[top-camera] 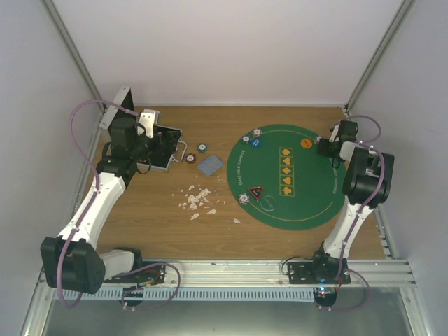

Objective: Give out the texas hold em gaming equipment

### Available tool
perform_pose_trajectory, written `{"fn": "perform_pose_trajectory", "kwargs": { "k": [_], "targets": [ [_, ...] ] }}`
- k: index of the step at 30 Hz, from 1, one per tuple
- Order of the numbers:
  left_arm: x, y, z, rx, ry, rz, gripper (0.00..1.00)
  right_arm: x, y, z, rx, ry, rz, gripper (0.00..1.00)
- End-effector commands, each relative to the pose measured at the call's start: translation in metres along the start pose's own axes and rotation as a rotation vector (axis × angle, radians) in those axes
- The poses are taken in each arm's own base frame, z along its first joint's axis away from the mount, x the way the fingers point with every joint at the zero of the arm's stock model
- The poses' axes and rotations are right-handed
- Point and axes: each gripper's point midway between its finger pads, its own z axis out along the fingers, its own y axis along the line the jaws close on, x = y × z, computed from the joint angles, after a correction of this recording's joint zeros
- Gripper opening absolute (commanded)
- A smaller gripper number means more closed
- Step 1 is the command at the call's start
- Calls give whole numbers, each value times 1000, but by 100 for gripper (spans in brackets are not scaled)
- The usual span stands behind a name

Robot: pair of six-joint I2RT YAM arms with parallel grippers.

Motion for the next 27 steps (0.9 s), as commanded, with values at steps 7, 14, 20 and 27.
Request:
{"fn": "perform_pose_trajectory", "kwargs": {
  "k": [7, 14, 20, 27],
  "targets": [
    [-8, 0, 2, -7, -25, 12, 99, 3, 6, -33, -34, -35, 14, 64],
    [-13, 3, -3, -39, -48, 26, 99, -25, 45, -99, -147, -155, 5, 72],
    [-14, 7, -5, -61, -58, 31, 99, -26, 172, -139, -323, -197, -198, 76],
    [-12, 8, -4, -66, -54, 31, 99, 4, 310, -134, -449, -153, -416, 76]
  ]
}}
